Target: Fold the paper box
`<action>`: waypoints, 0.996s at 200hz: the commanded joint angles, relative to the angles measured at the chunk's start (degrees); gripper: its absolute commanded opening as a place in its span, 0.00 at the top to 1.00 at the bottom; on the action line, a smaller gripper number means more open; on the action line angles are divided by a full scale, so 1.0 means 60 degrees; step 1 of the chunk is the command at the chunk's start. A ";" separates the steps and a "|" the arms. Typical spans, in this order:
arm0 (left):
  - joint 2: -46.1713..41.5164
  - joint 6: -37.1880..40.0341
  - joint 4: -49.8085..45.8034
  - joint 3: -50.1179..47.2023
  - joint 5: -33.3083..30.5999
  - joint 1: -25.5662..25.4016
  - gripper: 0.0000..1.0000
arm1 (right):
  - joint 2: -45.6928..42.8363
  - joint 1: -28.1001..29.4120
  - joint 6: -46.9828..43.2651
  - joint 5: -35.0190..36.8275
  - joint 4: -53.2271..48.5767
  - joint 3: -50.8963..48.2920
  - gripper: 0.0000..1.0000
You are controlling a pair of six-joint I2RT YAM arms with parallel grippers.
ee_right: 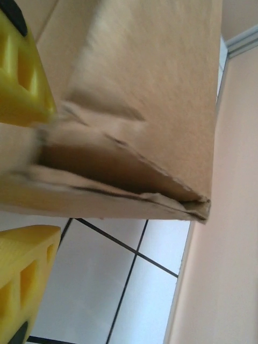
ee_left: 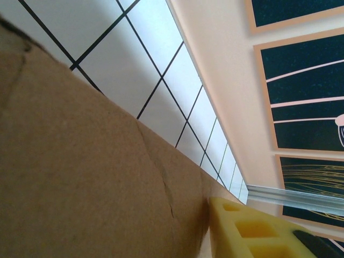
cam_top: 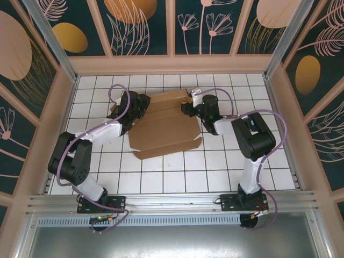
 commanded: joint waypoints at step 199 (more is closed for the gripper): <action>-0.4213 0.7257 -0.5600 0.1118 0.1798 0.1450 0.12 | -0.0726 0.0382 0.0796 0.3308 -0.1499 -0.1058 1.00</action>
